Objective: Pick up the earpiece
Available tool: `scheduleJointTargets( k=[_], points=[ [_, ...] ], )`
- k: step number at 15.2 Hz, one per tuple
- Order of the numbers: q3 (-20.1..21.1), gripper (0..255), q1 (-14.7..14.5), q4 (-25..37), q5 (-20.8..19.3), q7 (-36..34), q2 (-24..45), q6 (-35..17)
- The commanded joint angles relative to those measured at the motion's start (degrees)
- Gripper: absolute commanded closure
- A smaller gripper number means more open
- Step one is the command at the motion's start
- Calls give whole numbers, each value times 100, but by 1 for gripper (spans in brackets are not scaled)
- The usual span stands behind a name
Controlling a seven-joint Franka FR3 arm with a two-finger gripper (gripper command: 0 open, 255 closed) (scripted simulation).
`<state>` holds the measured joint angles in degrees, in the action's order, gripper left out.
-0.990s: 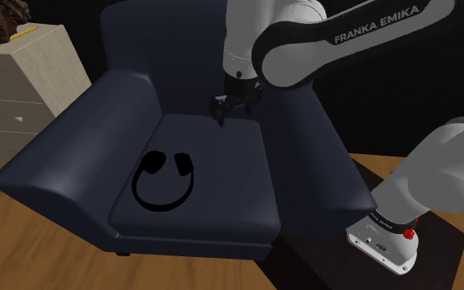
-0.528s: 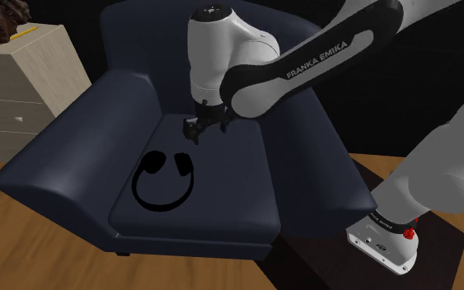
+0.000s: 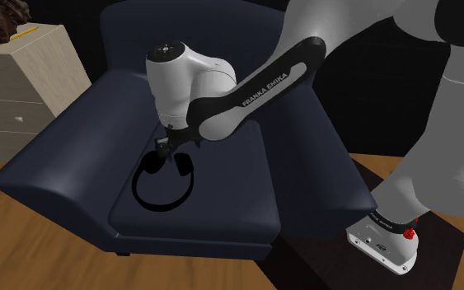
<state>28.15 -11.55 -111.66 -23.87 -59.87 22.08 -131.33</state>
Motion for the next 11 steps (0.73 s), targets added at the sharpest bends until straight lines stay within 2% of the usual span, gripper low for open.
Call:
scheduleJointTargets(
  k=[1,9,10,11],
  points=[
    [-45,0,-80,81,-107,-104,156,-48],
    [-200,0,-189,28,-378,-317,494,-390],
    [-199,255,-185,24,-375,-313,489,-390],
    [-200,255,-186,31,-376,-312,494,-388]
  ],
)
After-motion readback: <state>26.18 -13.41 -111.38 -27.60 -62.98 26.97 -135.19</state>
